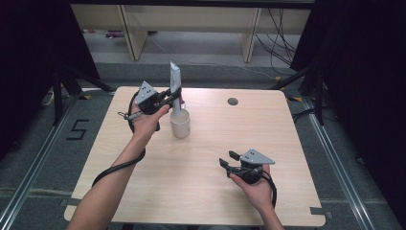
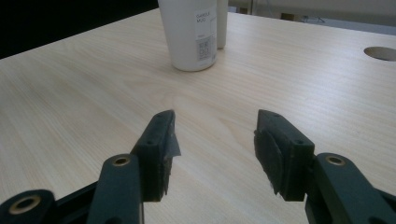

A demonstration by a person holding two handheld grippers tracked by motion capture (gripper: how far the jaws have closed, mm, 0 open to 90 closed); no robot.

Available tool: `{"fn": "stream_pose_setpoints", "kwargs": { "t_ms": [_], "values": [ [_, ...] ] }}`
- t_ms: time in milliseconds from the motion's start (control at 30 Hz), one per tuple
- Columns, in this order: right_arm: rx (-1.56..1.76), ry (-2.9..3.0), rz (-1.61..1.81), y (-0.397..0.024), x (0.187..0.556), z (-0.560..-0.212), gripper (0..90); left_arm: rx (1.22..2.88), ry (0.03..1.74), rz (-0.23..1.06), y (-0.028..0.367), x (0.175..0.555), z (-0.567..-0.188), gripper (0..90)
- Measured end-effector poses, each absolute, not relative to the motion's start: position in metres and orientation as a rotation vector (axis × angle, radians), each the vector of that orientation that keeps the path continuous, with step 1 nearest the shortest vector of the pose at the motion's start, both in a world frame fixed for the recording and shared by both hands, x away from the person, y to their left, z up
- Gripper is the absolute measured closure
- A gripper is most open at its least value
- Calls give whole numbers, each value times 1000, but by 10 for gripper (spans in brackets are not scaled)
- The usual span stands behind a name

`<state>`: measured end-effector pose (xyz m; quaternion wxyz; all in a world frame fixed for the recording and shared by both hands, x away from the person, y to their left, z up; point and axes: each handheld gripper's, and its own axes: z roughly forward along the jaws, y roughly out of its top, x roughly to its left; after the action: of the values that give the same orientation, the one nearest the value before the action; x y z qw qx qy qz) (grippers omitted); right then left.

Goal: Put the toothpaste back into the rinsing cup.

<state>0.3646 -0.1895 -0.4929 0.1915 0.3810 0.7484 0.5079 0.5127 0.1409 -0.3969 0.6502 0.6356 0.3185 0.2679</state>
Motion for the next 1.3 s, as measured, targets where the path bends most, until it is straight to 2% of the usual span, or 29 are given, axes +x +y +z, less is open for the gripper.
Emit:
{"fn": "stream_pose_setpoints", "kwargs": {
  "t_ms": [1300],
  "values": [
    [1032, 2107, 1414, -190, 366, -494, 485, 1498, 736, 589, 133, 522, -421, 732]
  ]
}}
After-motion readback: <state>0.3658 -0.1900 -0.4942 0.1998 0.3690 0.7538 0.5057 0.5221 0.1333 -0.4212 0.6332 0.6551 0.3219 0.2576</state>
